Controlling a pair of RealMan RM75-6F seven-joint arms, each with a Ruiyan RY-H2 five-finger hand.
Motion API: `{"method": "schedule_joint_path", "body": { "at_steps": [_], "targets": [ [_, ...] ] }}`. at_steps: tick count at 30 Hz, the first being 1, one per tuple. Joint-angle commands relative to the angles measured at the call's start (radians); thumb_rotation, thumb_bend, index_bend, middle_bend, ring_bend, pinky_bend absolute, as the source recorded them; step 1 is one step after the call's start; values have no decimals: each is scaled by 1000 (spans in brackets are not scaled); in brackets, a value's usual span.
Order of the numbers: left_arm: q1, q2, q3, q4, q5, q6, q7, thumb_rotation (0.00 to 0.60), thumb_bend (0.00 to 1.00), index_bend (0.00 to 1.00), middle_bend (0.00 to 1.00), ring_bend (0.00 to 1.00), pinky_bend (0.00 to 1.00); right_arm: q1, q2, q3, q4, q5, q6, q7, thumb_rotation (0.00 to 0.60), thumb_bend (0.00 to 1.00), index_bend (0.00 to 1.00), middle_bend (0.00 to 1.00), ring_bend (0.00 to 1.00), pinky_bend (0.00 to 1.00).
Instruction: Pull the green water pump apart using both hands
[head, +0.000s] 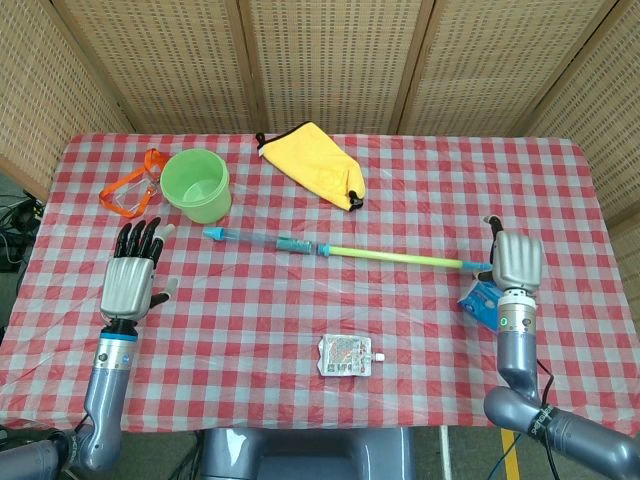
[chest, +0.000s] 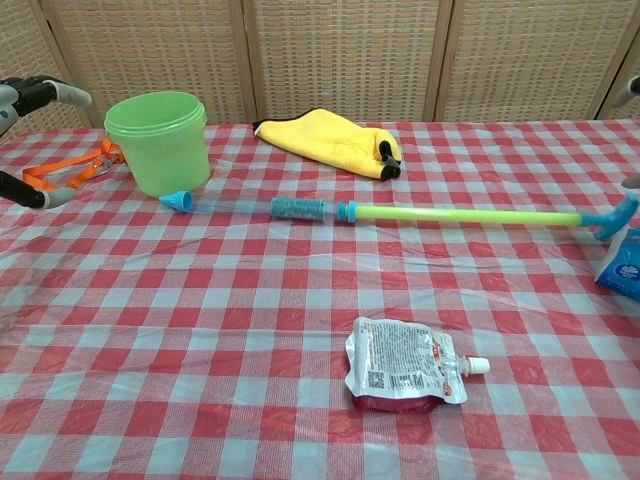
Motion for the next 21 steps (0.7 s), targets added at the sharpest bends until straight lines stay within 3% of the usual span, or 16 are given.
{"method": "schedule_joint_path", "body": {
  "at_steps": [1, 6, 10, 14, 21],
  "targets": [
    [6, 9, 2, -14, 6, 6, 0, 600, 264, 111, 0, 0, 0, -5, 25, -3, -34, 31, -10, -27, 600, 98, 29, 330, 383, 406],
    [24, 32, 8, -53, 17, 22, -12, 600, 264, 76, 0, 0, 0, -21, 43, -8, -66, 7, 2, 7, 600, 94, 20, 134, 151, 249],
    [58, 71, 35, -101, 34, 39, -37, 600, 262, 16, 0, 0, 0, -61, 66, -38, -101, -114, 29, 116, 600, 94, 21, 31, 27, 123],
    [112, 150, 92, -175, 55, 50, -68, 600, 199, 0, 0, 0, 0, -124, 84, -118, -84, -345, 102, 284, 600, 94, 22, 0, 0, 8],
    [200, 259, 204, -209, 143, 94, -92, 600, 114, 0, 0, 0, 0, -231, 82, -256, 51, -639, 283, 437, 600, 92, 0, 0, 0, 0]
  ]
}}
